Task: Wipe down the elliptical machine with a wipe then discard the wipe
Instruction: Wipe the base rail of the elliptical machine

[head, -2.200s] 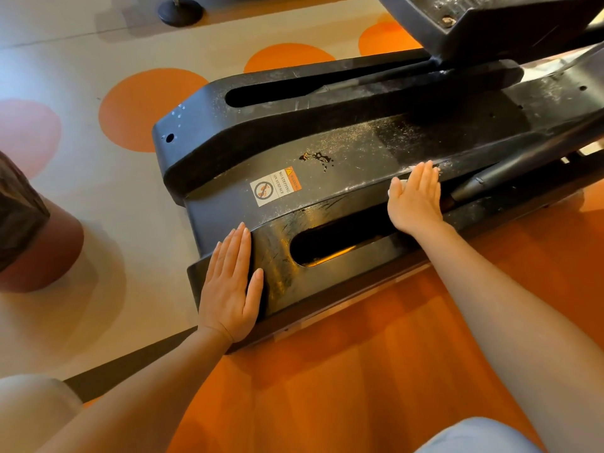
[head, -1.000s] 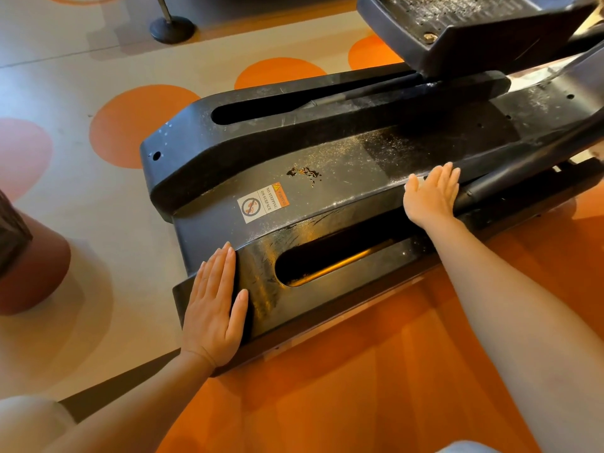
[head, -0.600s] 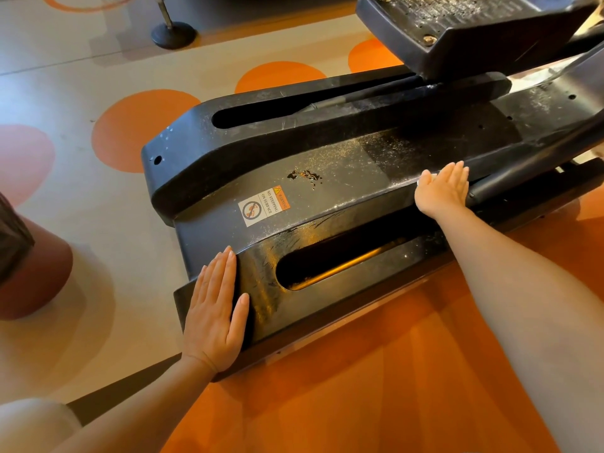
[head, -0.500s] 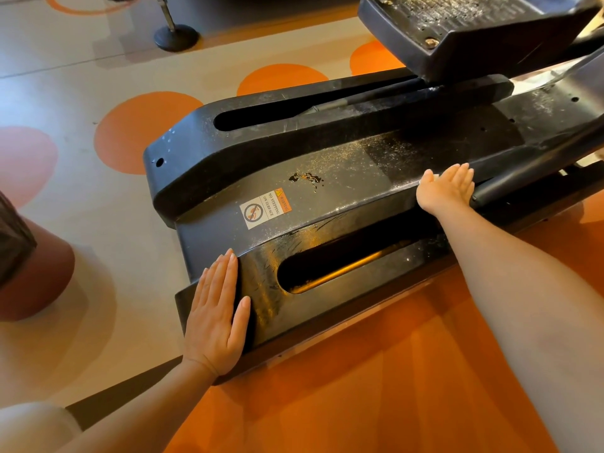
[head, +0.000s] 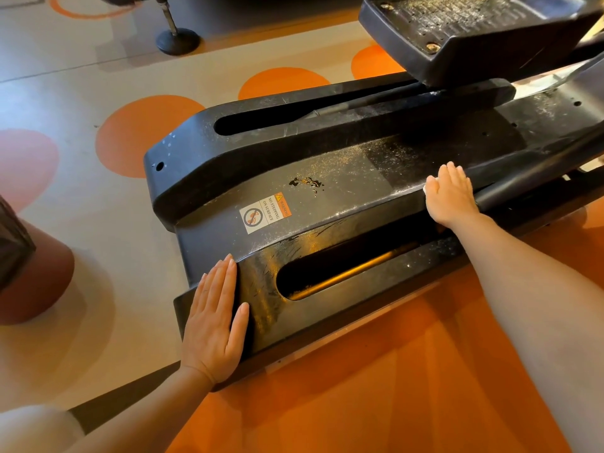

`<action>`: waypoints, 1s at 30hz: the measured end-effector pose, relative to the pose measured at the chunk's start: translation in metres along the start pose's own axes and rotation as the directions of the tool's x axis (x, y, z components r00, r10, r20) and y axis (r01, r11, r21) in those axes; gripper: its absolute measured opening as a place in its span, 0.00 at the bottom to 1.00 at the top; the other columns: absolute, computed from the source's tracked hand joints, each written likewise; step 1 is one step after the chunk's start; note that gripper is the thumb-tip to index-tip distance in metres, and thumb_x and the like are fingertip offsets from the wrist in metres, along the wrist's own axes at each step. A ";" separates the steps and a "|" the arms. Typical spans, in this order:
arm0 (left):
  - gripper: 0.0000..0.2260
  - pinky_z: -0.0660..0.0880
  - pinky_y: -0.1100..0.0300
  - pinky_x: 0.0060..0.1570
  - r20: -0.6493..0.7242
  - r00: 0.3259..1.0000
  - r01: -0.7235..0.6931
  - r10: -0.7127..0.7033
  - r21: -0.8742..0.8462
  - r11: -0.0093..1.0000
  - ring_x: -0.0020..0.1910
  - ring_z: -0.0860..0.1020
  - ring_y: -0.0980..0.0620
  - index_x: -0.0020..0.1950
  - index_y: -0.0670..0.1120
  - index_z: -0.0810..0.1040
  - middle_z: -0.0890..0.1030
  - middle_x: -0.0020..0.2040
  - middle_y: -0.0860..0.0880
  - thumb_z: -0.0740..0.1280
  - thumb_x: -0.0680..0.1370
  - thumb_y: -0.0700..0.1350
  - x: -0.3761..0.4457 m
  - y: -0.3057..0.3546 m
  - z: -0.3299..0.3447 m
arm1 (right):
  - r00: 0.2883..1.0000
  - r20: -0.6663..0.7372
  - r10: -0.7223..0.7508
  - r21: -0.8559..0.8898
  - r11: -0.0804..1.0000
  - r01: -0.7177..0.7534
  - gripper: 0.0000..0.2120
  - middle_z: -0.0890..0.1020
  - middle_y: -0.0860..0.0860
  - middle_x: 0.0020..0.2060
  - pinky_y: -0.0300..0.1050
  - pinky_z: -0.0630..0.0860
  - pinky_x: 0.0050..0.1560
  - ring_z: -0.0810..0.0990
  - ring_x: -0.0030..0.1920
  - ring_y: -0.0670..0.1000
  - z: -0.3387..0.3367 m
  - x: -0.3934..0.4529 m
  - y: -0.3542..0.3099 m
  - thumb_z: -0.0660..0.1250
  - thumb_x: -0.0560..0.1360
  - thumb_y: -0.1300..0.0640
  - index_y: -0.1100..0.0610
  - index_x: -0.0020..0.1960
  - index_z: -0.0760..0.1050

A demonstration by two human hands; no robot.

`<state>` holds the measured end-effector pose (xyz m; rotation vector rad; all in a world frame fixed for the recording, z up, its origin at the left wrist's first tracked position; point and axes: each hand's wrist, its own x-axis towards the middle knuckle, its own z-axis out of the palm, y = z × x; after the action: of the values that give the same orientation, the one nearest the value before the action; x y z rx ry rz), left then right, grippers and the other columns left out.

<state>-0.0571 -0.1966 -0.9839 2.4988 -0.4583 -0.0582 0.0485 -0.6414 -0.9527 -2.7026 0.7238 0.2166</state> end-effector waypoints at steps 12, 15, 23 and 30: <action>0.29 0.44 0.59 0.78 -0.001 1.000 0.000 0.000 -0.009 1.000 0.80 0.51 0.51 0.81 0.51 0.50 0.53 0.81 0.53 0.44 0.83 0.62 0.000 0.000 0.000 | 0.959 0.120 -0.256 -0.091 0.959 0.267 0.24 0.49 0.53 0.79 0.49 0.42 0.77 0.45 0.79 0.51 -0.006 0.009 0.003 0.43 0.85 0.54 0.60 0.79 0.51; 0.29 0.44 0.59 0.78 0.001 1.000 0.005 -0.005 -0.010 1.000 0.80 0.51 0.51 0.81 0.52 0.50 0.52 0.81 0.54 0.44 0.83 0.62 0.000 0.000 0.000 | 0.982 0.018 -0.187 -0.110 0.976 0.188 0.25 0.50 0.55 0.79 0.53 0.44 0.77 0.46 0.79 0.54 -0.003 0.013 0.006 0.43 0.84 0.54 0.61 0.79 0.52; 0.28 0.44 0.58 0.78 -0.005 1.000 -0.005 0.005 -0.013 1.000 0.80 0.50 0.51 0.81 0.53 0.48 0.51 0.81 0.54 0.44 0.83 0.62 -0.001 0.000 0.000 | 0.991 -0.001 -0.133 -0.171 0.977 0.131 0.23 0.56 0.60 0.77 0.56 0.52 0.75 0.54 0.77 0.59 -0.006 0.016 -0.002 0.47 0.84 0.55 0.66 0.74 0.61; 0.28 0.45 0.58 0.78 -0.007 1.000 -0.012 0.012 -0.015 1.000 0.80 0.50 0.51 0.81 0.54 0.48 0.51 0.81 0.55 0.44 0.83 0.62 -0.001 -0.001 -0.001 | 0.904 0.096 -0.416 -0.150 0.892 0.426 0.23 0.57 0.59 0.77 0.53 0.56 0.73 0.59 0.76 0.55 0.001 -0.011 -0.019 0.47 0.84 0.56 0.64 0.75 0.60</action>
<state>-0.0577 -0.1955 -0.9838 2.4808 -0.4685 -0.0476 0.0490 -0.6207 -0.9463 -2.9147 0.0886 0.2607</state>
